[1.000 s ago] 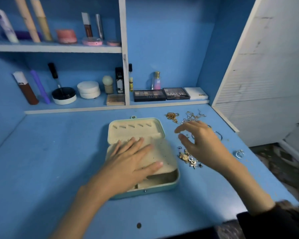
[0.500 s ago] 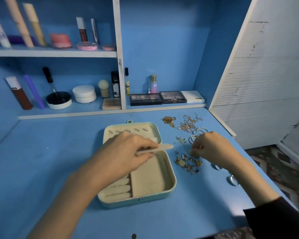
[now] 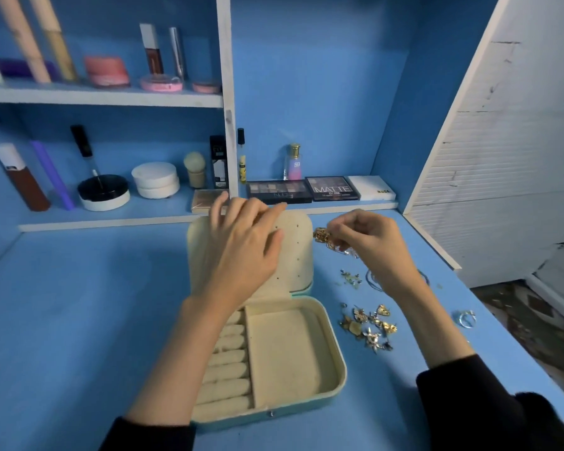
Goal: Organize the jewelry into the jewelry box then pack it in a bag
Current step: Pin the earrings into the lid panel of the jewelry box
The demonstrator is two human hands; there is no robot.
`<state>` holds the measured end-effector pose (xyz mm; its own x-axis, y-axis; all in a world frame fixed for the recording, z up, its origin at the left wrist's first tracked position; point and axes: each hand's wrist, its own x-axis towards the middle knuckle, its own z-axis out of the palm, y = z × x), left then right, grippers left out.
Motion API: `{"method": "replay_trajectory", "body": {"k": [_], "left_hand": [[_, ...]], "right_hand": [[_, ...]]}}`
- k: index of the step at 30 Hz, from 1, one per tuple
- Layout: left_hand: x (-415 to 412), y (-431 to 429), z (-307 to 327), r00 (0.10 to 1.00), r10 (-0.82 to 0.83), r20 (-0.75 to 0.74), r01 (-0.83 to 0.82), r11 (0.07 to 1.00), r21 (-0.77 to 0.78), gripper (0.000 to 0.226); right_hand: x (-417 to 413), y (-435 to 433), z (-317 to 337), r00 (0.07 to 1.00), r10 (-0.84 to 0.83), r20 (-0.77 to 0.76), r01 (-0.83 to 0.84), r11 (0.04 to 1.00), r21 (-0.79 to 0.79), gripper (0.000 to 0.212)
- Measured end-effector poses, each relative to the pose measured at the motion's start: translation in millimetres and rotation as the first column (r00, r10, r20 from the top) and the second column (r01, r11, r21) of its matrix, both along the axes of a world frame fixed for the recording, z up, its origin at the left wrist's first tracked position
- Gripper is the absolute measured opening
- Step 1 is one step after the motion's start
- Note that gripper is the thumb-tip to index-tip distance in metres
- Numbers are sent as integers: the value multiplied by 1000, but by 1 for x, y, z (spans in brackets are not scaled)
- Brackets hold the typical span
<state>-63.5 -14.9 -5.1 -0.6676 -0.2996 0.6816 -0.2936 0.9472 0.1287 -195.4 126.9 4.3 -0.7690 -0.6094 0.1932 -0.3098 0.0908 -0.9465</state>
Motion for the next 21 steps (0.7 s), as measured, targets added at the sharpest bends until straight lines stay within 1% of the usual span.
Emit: {"method": "replay_trajectory", "body": {"k": [2,4,6,8,10,12,14,17,19,21], "left_hand": [[-1,1,-4,999,-6,-40,6,1000,17,35],[-1,1,-6,997,-22,-76,22,1000,9,33],[0,2,-7,994,-38,-106,38,999,-1,32],[0,3,-6,991,-46,-129,45,999,-13,31],[1,5,-6,988,-53,-143,51,999,-15,32],[1,6,-6,987,-57,-153,54,998,-20,32],[1,6,-6,986,-54,-160,49,998,-37,32],[1,6,-7,983,-55,-174,49,998,-37,32],[2,6,-8,980,-65,-187,60,998,-29,32],[3,6,-8,978,-70,-198,67,997,-24,31]], "right_hand": [[4,-5,3,995,22,93,-10,991,-132,8],[8,-8,4,988,62,139,-30,975,-222,8],[12,-9,5,986,117,120,-82,961,-265,16],[17,-8,7,985,161,63,-138,952,-274,19],[21,-7,8,980,197,3,-190,949,-253,15],[24,-4,5,976,205,-77,-216,956,-198,12],[24,-3,0,957,192,-219,-219,970,-108,11],[21,-3,-6,871,175,-459,-183,983,27,11],[19,-4,-9,840,171,-515,-164,985,58,14],[19,-5,-9,841,173,-512,-168,984,57,15]]}}
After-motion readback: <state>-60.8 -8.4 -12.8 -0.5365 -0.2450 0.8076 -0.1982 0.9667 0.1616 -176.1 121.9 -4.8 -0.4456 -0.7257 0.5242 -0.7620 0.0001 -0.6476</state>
